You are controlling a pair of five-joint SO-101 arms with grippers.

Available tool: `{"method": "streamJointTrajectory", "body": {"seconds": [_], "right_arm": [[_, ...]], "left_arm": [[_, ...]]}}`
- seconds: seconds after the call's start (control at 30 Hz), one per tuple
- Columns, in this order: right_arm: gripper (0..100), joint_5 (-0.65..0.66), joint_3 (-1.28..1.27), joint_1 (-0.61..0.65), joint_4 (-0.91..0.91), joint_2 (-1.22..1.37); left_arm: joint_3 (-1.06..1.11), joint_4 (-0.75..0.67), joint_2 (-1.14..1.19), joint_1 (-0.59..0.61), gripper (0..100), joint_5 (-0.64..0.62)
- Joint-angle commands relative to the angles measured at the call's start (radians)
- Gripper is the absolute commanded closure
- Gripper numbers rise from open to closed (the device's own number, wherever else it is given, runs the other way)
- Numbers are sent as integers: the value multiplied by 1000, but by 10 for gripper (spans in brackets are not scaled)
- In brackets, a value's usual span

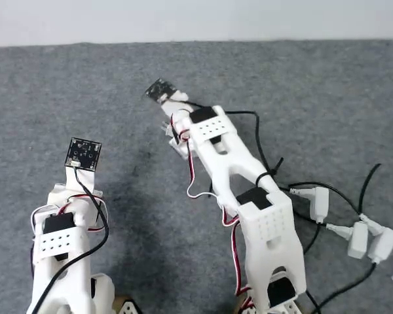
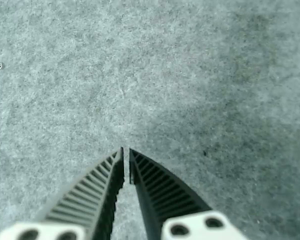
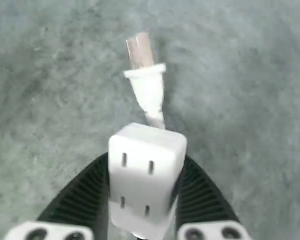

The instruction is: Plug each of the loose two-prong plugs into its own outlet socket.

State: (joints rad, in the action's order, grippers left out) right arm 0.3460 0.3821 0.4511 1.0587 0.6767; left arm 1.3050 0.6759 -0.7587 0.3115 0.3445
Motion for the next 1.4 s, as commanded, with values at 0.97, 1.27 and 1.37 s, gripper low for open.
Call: {"method": "streamJointTrajectory", "body": {"seconds": [0.97, 1.27, 1.37], "right_arm": [[818, -1019, 64, 237, 305, -22], [712, -766, 310, 248, 550, -21], [735, -713, 442, 240, 685, -21]], "left_arm": [[-7, -28, -11, 8, 963, -3], [-4, 8, -17, -5, 801, -12], [-4, 21, -17, -40, 801, -12]]}}
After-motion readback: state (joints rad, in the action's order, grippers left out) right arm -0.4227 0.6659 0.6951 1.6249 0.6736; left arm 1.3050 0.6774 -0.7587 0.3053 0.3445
